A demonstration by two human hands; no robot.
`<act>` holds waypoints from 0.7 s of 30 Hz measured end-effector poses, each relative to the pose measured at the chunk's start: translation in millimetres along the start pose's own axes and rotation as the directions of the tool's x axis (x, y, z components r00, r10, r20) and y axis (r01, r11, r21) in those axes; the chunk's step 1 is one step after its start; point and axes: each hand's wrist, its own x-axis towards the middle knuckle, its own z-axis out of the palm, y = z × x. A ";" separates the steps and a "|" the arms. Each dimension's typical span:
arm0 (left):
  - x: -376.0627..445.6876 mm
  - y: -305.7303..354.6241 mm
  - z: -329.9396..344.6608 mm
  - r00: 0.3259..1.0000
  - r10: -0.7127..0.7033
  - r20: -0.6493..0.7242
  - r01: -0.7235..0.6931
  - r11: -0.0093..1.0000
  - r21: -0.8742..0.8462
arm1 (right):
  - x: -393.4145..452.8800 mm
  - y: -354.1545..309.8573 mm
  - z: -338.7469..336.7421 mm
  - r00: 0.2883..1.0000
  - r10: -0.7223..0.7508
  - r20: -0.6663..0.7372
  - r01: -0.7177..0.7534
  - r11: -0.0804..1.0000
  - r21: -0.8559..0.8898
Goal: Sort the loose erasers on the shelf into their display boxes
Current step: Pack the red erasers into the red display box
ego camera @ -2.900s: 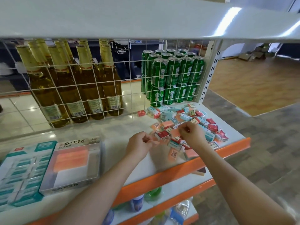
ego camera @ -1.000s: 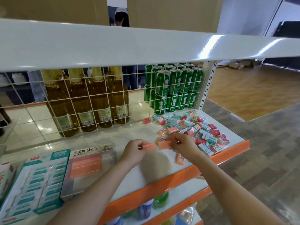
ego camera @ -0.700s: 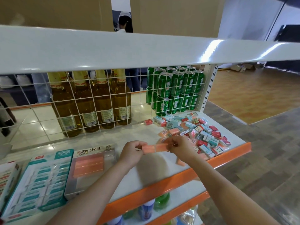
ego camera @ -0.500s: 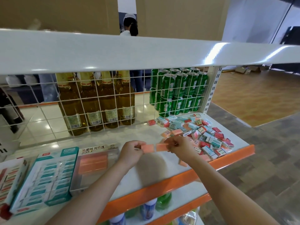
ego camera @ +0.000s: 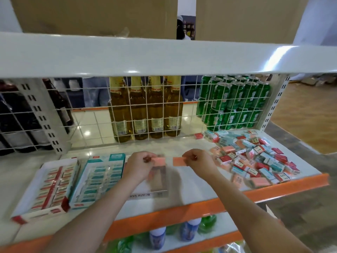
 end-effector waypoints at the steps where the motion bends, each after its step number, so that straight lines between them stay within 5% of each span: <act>1: -1.0 -4.5 -6.9 1.000 -0.012 -0.006 0.012 1.000 0.015 | 0.8 -6.0 5.7 1.000 -0.005 0.016 0.005 1.000 -0.001; 21: 0.9 -43.9 -39.4 1.000 -0.020 -0.008 0.022 0.948 0.318 | 7.9 -46.6 65.2 0.975 -0.023 0.219 0.051 0.991 -0.126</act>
